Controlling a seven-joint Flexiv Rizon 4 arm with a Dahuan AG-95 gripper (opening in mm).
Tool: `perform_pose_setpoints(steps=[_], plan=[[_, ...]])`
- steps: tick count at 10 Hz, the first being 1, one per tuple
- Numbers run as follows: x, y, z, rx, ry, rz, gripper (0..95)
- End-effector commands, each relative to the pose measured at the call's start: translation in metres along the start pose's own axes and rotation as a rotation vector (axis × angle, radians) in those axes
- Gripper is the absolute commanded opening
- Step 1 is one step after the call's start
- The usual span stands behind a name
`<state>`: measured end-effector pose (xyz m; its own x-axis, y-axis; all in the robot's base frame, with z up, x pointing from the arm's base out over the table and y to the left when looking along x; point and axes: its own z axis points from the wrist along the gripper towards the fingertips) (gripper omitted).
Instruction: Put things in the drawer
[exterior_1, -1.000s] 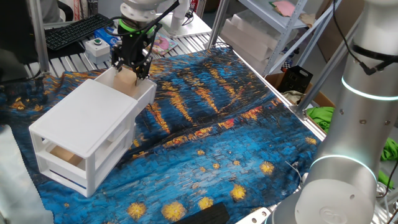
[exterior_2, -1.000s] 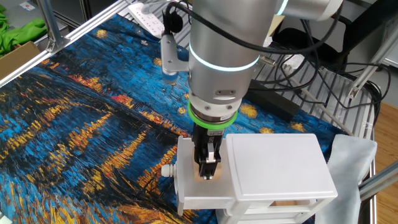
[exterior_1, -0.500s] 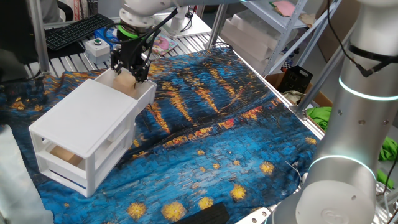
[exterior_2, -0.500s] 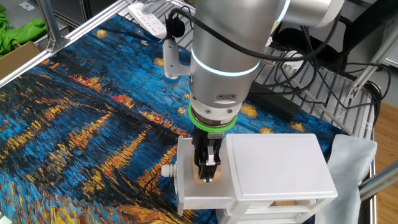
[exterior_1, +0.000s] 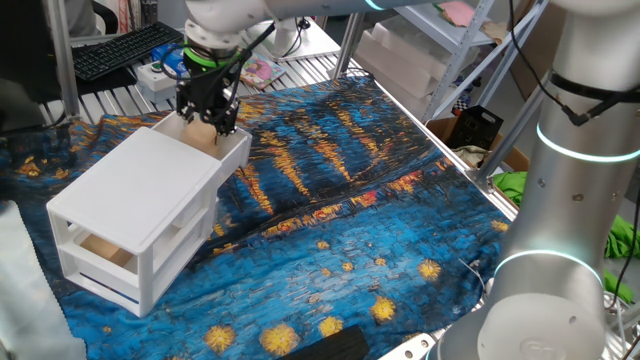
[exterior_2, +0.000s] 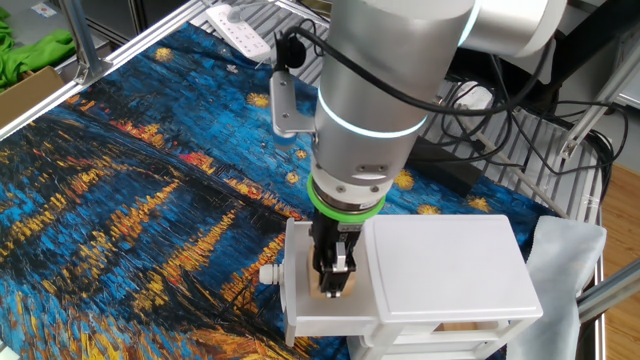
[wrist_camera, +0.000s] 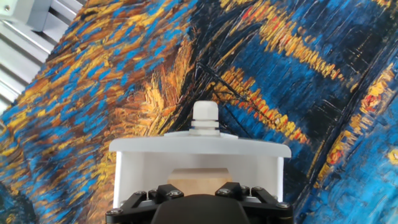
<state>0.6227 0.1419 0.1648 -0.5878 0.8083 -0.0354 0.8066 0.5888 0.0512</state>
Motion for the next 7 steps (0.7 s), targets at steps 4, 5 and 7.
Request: perform_pose_setpoints(steps=[4, 5, 7], plan=[[-0.0034, -0.0021, 0.0035, 0.007, 0.000, -0.001, 0.0], [-0.0034, -0.0021, 0.0037, 0.009, 0.002, 0.002, 0.0], [-0.0033, -0.0020, 0.0044, 0.013, 0.005, 0.005, 19.0]])
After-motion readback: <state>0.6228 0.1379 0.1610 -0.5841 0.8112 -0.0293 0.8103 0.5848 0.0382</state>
